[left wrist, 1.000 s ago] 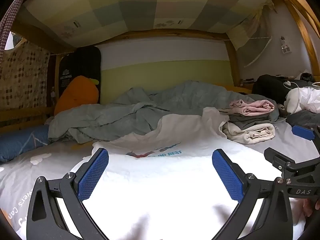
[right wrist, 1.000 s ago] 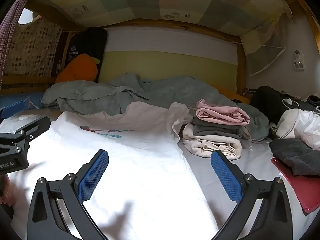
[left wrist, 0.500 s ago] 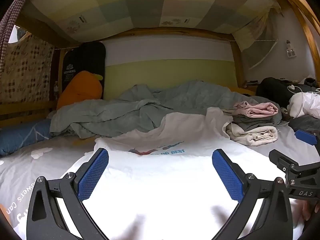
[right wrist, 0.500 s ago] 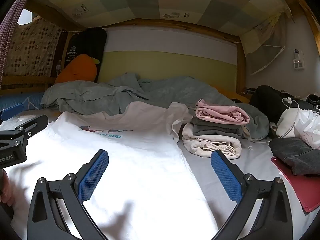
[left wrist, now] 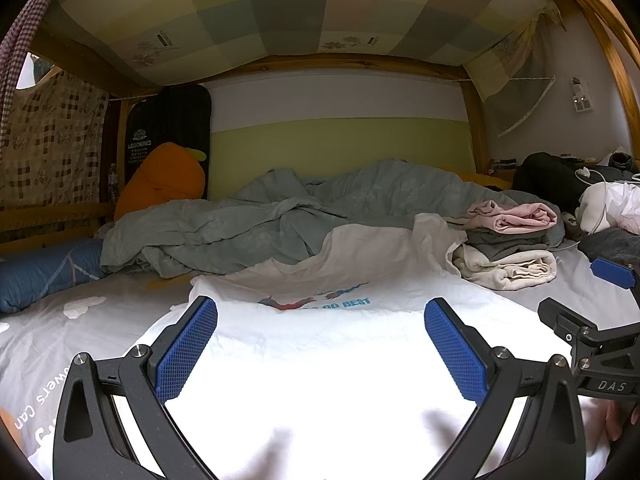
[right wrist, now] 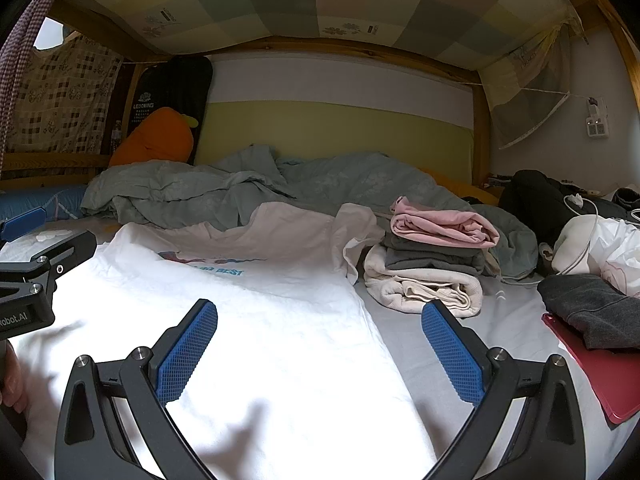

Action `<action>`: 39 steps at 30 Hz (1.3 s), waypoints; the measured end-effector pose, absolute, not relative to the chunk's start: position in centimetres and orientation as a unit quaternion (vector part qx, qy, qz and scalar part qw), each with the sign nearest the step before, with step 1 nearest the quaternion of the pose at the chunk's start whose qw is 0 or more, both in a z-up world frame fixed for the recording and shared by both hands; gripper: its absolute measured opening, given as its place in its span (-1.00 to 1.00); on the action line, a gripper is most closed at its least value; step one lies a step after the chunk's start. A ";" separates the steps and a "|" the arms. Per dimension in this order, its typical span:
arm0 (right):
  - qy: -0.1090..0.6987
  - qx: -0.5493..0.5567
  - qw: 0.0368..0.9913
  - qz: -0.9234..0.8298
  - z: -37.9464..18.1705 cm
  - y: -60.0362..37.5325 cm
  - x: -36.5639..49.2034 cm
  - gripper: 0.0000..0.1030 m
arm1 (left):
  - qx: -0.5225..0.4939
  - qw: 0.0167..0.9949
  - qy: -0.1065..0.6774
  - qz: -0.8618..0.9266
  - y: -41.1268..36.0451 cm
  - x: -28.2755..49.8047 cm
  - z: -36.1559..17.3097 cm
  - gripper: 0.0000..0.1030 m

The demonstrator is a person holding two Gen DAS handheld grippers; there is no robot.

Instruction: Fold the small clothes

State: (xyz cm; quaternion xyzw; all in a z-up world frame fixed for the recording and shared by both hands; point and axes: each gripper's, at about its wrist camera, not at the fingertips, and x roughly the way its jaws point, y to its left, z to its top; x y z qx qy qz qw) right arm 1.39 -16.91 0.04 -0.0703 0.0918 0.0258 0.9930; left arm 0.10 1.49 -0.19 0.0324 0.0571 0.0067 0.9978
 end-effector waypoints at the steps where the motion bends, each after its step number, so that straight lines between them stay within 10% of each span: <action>1: 0.092 -0.070 0.993 0.026 0.1 -16.9 1.4 0.99 | 0.033 0.998 0.057 0.007 1.5 0.1 -0.2 1.00; 39: 0.094 -0.072 0.993 0.024 -0.3 -17.1 1.7 0.99 | 0.040 0.998 0.057 0.010 1.4 0.0 -0.3 1.00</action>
